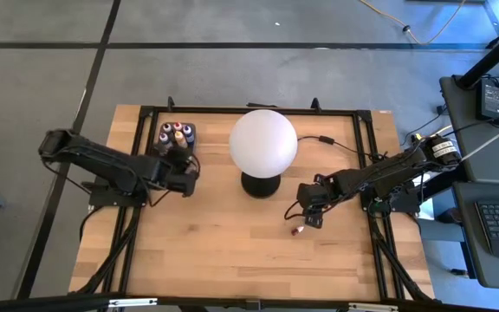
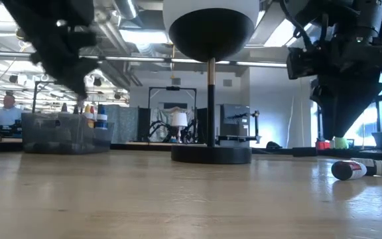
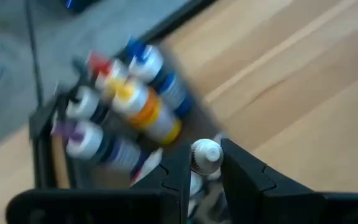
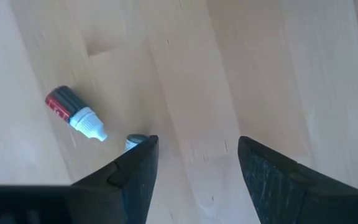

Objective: Pick & Place food coloring
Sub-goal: Put the small pink food coloring bottle into the black container

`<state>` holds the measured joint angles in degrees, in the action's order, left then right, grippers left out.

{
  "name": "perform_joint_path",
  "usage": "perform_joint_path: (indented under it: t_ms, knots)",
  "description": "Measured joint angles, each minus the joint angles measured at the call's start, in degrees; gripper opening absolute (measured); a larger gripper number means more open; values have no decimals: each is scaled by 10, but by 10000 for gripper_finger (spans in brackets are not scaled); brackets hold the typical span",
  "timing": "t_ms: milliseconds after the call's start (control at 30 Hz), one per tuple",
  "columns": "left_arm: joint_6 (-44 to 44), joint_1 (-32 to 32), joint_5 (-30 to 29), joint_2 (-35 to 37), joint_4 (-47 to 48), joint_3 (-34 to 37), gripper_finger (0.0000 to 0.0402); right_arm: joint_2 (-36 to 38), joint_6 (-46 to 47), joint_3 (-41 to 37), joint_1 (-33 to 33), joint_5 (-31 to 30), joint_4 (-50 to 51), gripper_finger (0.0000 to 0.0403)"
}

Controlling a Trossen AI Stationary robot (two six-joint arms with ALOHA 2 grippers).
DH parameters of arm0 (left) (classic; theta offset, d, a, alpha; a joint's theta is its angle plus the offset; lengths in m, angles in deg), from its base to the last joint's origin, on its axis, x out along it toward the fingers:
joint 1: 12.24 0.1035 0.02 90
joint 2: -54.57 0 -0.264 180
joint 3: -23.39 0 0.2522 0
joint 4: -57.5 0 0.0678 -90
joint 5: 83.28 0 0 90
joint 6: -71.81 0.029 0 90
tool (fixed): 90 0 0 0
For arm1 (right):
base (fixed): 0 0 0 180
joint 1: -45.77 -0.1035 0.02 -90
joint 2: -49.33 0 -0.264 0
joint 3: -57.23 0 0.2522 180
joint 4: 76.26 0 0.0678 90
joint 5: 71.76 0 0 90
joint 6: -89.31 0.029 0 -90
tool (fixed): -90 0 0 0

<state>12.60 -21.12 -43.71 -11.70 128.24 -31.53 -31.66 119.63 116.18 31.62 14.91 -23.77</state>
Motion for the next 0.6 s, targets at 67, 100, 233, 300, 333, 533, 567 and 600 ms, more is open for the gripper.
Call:
perform_joint_path:
  t_ms: [67, 100, 233, 300, 333, 533, 567, 600]
  knots:
    - [-26, 20, 25, 0, 2, 20, 66, 0, -2, 0, 0, 0, -4, 221]
    - [-36, 30, 42, 0, -2, 31, 66, 0, -2, 0, 0, 0, -5, 221]
    - [-71, 58, 82, 0, -2, 56, 71, 0, 1, 0, 0, 13, -8, 221]
    - [-77, 65, 95, 0, -1, 62, 76, 0, 8, 0, 0, 21, -8, 221]
    - [-77, 69, 100, 0, -3, 63, 79, 0, 10, 0, 0, 24, -8, 221]
    - [-76, 76, 111, 0, -4, 64, 86, 0, 39, -18, 0, 58, -9, 221]
    - [-76, 76, 111, 0, -4, 64, 86, 0, 43, -22, 0, 60, -12, 221]
    - [-76, 76, 111, 0, -4, 64, 86, 0, 48, -27, 0, 60, -14, 221]
